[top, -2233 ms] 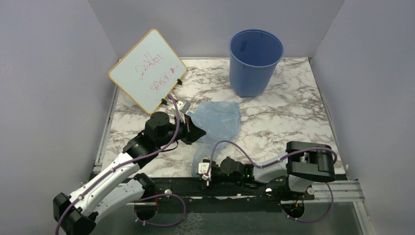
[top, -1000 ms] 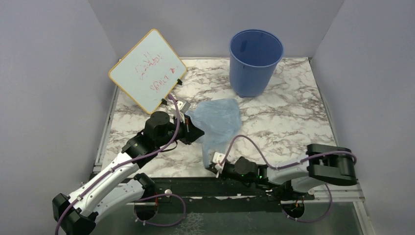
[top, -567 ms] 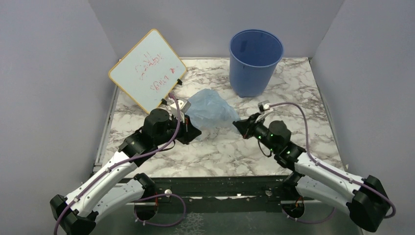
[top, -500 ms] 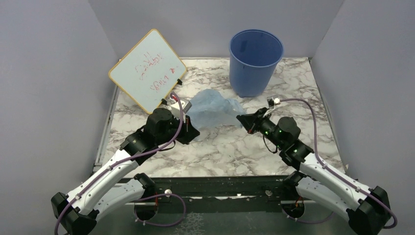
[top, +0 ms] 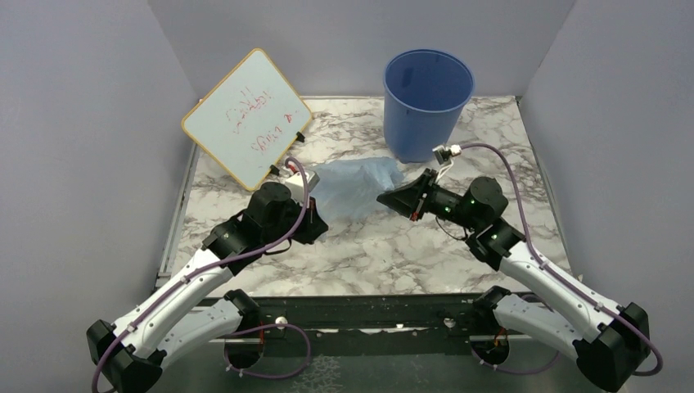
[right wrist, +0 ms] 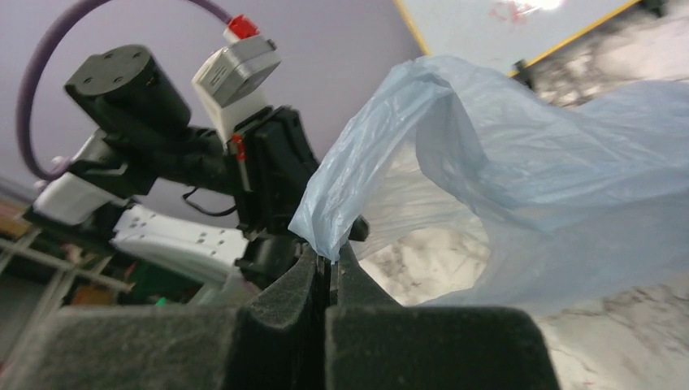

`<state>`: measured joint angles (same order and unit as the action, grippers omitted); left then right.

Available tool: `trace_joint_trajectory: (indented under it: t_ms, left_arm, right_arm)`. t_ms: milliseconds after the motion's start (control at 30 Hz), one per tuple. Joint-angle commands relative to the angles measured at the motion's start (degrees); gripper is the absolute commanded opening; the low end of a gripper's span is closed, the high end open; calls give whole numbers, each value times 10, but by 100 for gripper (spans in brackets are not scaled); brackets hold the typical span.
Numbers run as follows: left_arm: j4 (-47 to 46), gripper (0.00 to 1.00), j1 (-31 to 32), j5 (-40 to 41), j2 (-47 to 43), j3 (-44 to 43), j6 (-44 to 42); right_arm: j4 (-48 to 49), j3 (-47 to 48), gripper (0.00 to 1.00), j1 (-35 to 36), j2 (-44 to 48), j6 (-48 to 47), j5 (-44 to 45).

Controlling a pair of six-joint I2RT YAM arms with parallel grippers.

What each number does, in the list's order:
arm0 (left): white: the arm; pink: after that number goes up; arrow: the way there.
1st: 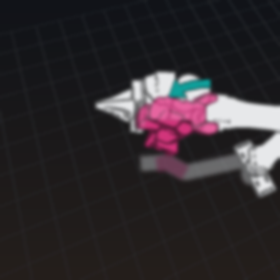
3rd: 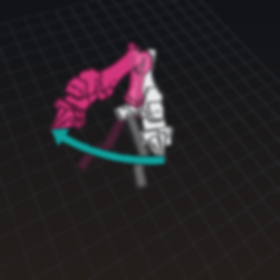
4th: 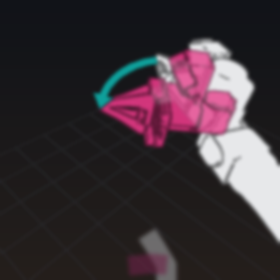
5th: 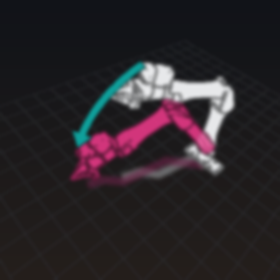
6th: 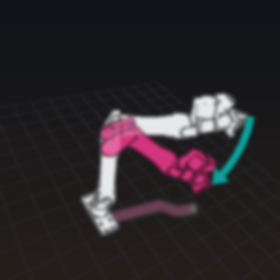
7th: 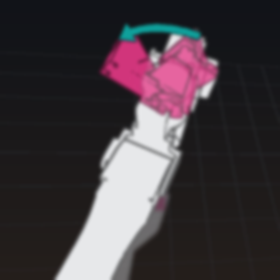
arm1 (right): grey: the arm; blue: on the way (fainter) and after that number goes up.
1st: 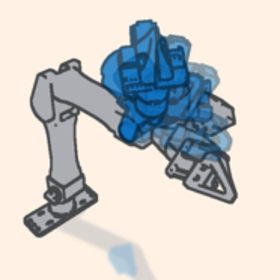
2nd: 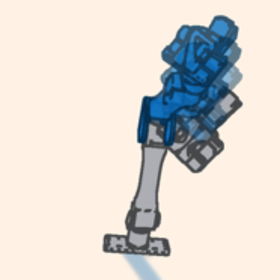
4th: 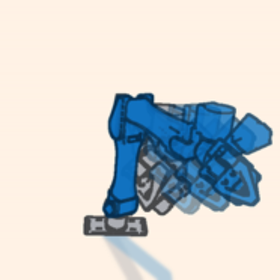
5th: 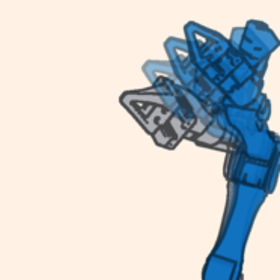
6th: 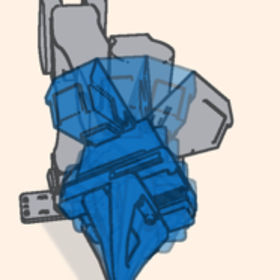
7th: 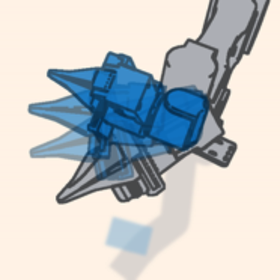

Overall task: Put the trash bags into the trash bin
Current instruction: Unfold the trash bag at the center of the board.

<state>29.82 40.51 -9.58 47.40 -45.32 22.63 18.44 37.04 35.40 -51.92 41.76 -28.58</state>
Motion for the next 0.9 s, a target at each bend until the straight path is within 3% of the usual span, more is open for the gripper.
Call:
trace_joint_trajectory:
  t_ms: [0,100,200,300,400,500,567,633,667,733,800,867]
  left_arm:
    - [-32,0,2,0,-24,7,19]
    - [-35,0,2,29,-14,3,21]
    - [-33,0,1,67,22,-45,8]
    - [-12,0,0,106,84,-179,-49]
    - [9,0,1,165,153,-395,-114]
    - [-17,0,1,160,178,-523,-145]
    - [-84,0,1,92,145,-500,-160]
    - [-167,0,0,8,75,-385,-156]
    - [-199,0,1,-16,37,-301,-135]
    - [-226,0,1,-27,-23,-136,-51]
    - [-222,0,3,-63,-53,29,91]
    - [-222,0,19,-71,-66,164,196]
  right_arm:
    - [71,25,1,-3,-29,39,-119]
    - [-11,41,1,-3,-49,-12,-37]
    - [-128,126,1,-3,-96,-88,49]
    - [-222,294,1,-3,-172,-167,54]
    - [-297,517,1,-3,-245,-237,47]
    - [-278,653,1,-3,-263,-288,1]
    - [-203,607,1,-3,-223,-314,-64]
    - [-178,494,1,-3,-164,-326,-96]
    - [-183,389,1,-3,-131,-327,-87]
    - [-175,193,1,-3,-75,-278,-14]
    - [-220,40,1,-3,-47,-182,102]
    - [-185,-75,1,-3,-23,-116,89]
